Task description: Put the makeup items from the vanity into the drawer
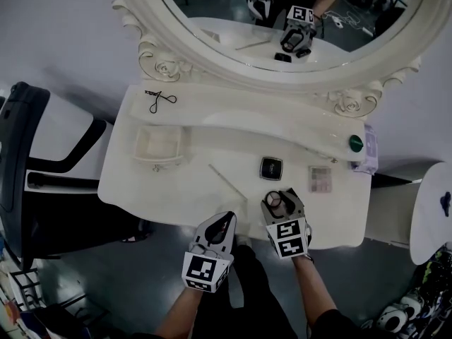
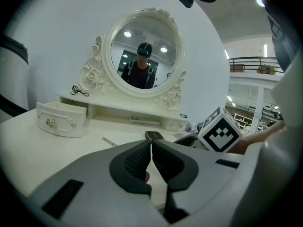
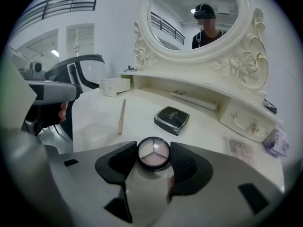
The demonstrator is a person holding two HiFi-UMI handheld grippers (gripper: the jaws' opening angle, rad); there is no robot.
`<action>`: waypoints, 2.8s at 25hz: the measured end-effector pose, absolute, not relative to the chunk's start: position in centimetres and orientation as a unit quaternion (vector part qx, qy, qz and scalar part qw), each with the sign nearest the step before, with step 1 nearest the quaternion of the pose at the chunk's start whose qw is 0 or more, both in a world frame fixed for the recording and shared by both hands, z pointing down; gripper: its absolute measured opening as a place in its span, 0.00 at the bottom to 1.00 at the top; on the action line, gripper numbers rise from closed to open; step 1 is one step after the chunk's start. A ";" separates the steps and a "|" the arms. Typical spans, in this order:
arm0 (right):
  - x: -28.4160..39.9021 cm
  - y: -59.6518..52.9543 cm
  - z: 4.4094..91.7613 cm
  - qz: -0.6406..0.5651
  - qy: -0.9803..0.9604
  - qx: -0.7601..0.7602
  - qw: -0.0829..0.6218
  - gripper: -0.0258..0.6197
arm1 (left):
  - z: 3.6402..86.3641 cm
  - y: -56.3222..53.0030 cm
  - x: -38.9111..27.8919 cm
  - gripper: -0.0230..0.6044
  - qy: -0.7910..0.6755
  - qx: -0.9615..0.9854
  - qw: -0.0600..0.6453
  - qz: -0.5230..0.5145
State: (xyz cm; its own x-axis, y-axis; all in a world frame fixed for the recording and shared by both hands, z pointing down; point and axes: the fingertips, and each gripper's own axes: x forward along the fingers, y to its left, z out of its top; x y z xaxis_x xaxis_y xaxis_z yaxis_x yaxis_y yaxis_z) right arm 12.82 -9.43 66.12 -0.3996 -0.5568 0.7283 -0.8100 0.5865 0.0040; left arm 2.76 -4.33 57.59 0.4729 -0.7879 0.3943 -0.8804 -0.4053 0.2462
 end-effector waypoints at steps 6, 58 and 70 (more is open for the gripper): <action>12.9 -9.6 64.0 0.180 -0.825 0.423 0.330 0.41 | 55.9 -4.4 2.1 0.07 -0.510 0.829 0.204 0.105; -4.7 -12.8 45.5 0.104 -0.934 0.320 0.119 0.41 | 44.4 -6.6 -15.4 0.06 -0.668 0.731 0.137 0.027; -12.4 -16.9 46.2 0.104 -0.931 0.319 0.143 0.41 | 45.9 -11.2 -21.4 0.06 -0.644 0.748 0.154 0.032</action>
State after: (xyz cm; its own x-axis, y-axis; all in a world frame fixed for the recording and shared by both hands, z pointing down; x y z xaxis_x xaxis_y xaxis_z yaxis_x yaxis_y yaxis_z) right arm -12.37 -16.93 46.15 -0.7563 -0.5635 0.3324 -0.6231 0.7753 -0.1035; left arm -21.38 -11.16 45.94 0.1677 -0.9545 0.2464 -0.9744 -0.1226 0.1885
